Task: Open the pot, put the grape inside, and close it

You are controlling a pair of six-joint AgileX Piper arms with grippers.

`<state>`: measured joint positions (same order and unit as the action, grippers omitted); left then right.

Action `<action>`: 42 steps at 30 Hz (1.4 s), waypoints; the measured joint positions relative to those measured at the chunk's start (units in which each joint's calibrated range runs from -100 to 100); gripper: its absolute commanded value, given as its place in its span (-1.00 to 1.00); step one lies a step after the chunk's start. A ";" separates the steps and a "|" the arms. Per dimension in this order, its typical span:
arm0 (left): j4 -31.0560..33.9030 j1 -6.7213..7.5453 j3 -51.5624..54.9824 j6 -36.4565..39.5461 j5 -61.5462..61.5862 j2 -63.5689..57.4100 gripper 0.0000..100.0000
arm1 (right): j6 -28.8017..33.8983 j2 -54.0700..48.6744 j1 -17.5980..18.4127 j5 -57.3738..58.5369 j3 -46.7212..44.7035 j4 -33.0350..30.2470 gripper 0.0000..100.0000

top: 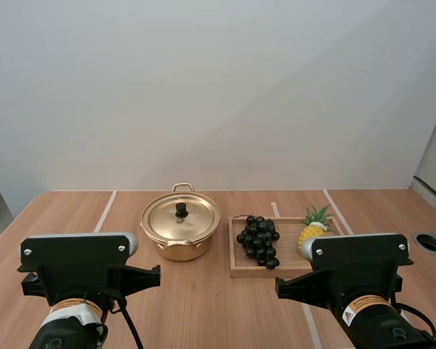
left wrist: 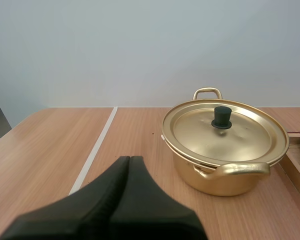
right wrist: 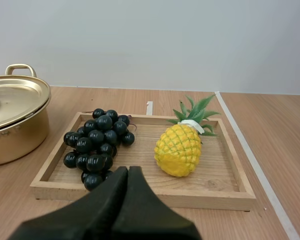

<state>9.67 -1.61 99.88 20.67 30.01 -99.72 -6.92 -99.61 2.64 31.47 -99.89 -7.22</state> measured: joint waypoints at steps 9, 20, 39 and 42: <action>-0.11 0.00 0.00 0.00 -2.04 0.00 -1.00 | 0.00 0.00 0.00 -0.30 0.00 0.00 -1.00; -0.23 0.00 -9.95 -0.40 -4.08 0.00 -1.00 | 0.00 -0.11 0.00 -3.65 8.39 -1.01 -1.00; 0.13 0.00 -36.41 -1.27 15.95 -0.25 -1.00 | 0.00 -0.36 0.00 7.53 40.27 -1.09 -1.00; 0.13 0.00 -40.36 -1.27 20.82 -0.25 -1.00 | 0.00 -0.39 0.00 14.91 43.67 -1.09 -1.00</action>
<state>9.80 -1.61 59.52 19.40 50.83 -99.97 -6.92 -100.00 2.64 46.38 -56.22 -8.31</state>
